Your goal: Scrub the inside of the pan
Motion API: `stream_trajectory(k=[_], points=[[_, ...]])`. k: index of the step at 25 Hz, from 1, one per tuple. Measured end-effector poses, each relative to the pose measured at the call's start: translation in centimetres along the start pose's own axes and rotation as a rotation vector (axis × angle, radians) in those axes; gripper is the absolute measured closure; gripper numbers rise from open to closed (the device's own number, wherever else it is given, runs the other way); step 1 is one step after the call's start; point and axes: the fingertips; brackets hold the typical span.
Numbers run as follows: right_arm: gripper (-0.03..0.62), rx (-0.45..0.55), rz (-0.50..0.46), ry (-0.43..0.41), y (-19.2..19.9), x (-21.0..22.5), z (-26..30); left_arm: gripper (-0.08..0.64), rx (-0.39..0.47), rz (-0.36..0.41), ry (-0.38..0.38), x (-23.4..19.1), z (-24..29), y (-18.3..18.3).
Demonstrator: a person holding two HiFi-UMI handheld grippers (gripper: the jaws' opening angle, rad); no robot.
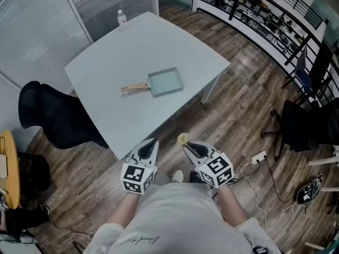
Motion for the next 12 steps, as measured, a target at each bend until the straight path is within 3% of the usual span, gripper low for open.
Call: stream_trajectory(k=[12], points=[[0.528,-0.040,0.002,-0.020,1.0,1.8,1.2,0.549,-0.037,-0.015,0.011,-0.1,2.2,1.3]])
Point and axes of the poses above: the fingertips, and each gripper's own axes: z forward along the fingers, x to its right, y out of its underside, and after that the axes turned 1 degree about -x, right-handed
